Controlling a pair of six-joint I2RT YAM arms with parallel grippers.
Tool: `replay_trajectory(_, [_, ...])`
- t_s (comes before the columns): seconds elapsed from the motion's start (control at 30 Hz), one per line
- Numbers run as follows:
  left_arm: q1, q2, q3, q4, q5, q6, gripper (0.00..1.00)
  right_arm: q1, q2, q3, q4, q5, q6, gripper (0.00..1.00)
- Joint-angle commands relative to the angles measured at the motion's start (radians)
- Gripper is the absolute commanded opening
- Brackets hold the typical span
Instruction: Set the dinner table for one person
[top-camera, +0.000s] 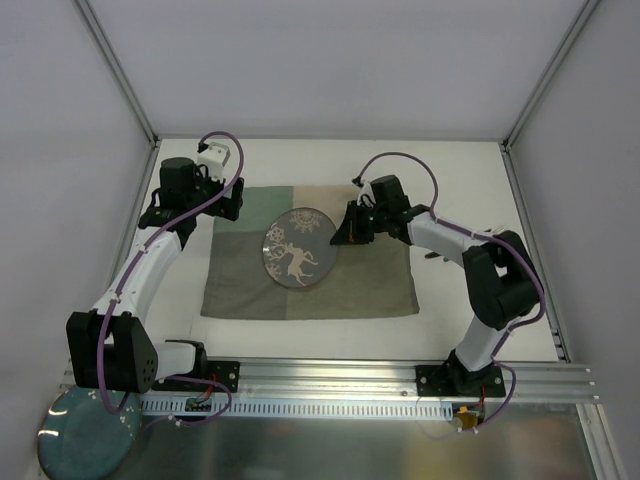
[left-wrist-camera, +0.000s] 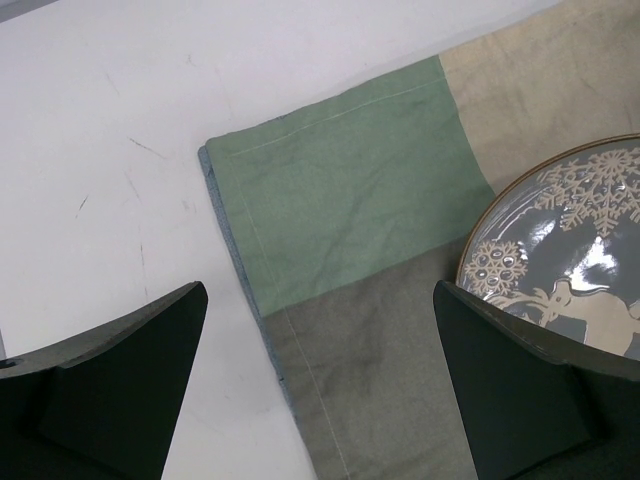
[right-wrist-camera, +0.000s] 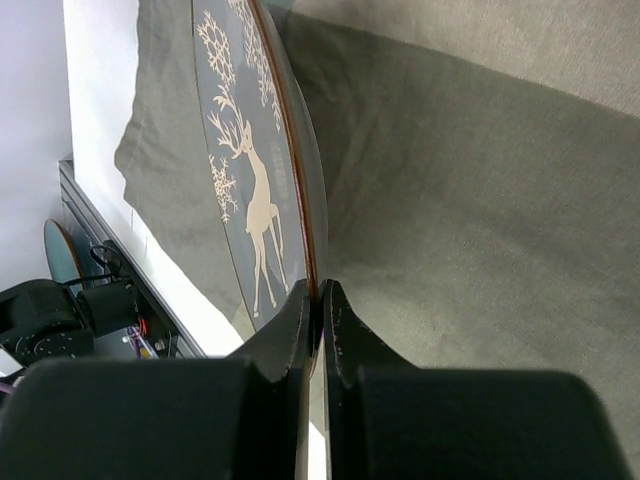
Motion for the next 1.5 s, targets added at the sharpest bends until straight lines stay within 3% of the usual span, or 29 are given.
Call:
replay_trajectory(0.0, [0.012,-0.012,-0.008,0.034,-0.012,0.015,0.99,0.013,-0.006,0.013,0.102,-0.073,0.028,0.00])
replay_trajectory(0.57, [0.015,-0.031,-0.052,0.057,0.014,0.003,0.99,0.013,0.075,0.021,0.112,-0.053,-0.027,0.00])
replay_trajectory(1.3, [0.015,-0.060,-0.081,0.046,0.063,-0.032,0.99,-0.104,0.127,0.052,0.070,-0.043,-0.108,0.00])
replay_trajectory(1.4, [0.015,-0.057,-0.086,0.046,0.065,-0.031,0.99,-0.105,0.136,0.056,0.070,-0.043,-0.107,0.10])
replay_trajectory(1.43, [0.015,-0.057,-0.086,0.046,0.065,-0.031,0.99,-0.107,0.138,0.056,0.069,-0.040,-0.110,0.23])
replay_trajectory(1.47, [0.015,-0.057,-0.087,0.046,0.066,-0.031,0.99,-0.107,0.138,0.058,0.069,-0.041,-0.113,0.24])
